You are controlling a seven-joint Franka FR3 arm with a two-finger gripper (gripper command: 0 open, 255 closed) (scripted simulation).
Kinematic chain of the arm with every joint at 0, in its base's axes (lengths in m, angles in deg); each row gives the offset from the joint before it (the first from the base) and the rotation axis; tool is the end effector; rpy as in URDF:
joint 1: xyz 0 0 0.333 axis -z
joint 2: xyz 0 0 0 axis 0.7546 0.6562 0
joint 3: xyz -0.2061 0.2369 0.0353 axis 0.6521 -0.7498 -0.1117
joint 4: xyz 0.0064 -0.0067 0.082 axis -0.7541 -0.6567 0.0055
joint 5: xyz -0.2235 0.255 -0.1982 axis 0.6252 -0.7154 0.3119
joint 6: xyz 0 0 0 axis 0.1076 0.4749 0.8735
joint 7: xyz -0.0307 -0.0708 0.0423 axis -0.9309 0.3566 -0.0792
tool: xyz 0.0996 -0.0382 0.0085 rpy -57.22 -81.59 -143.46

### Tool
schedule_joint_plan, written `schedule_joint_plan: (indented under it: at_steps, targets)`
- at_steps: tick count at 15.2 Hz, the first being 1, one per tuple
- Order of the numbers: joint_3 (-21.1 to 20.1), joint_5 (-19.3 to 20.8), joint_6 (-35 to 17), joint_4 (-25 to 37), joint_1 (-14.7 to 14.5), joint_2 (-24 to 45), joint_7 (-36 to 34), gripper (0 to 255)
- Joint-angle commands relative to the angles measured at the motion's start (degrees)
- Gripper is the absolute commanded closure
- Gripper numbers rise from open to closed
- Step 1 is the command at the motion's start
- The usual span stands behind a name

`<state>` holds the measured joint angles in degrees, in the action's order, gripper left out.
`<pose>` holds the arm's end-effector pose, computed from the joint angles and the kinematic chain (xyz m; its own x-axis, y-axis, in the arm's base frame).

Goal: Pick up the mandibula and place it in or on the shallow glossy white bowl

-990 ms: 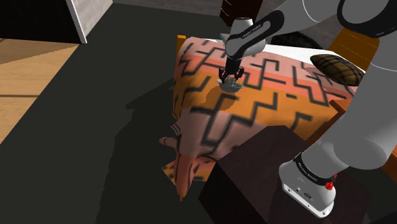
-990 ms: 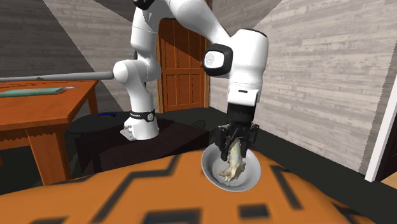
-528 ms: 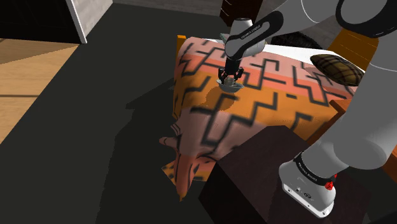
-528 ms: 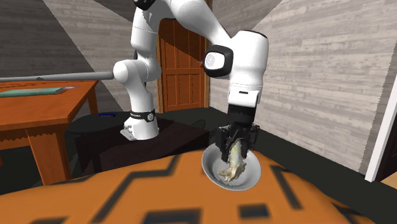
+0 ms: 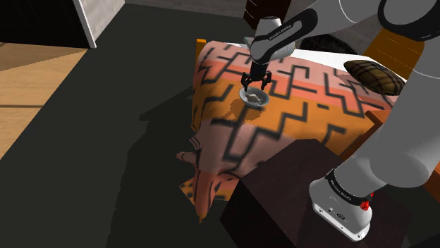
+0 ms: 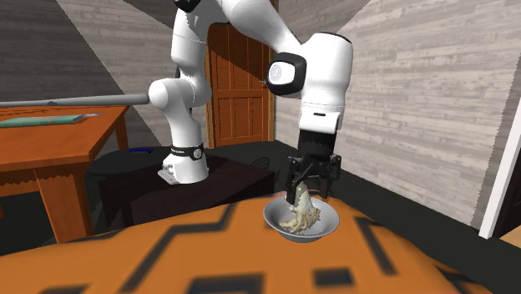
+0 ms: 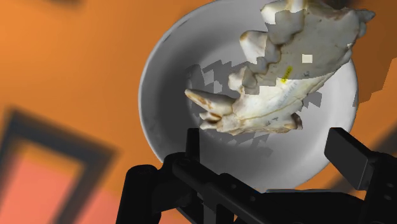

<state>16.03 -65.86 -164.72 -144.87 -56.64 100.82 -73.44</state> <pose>0.5696 -0.0788 0.2773 0.8991 -0.4375 -0.0134 -0.4338 -0.8948 0.1060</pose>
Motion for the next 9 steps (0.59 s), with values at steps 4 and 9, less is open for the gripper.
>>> schedule_joint_plan:
  at_steps: [4, 9]
  targets:
    - [0.3, 0.8, 4.6, 1.8, -0.4, -2.8, -0.4, 0]
    - [0.3, 0.8, 4.6, 1.8, -0.4, -2.8, -0.4, 0]
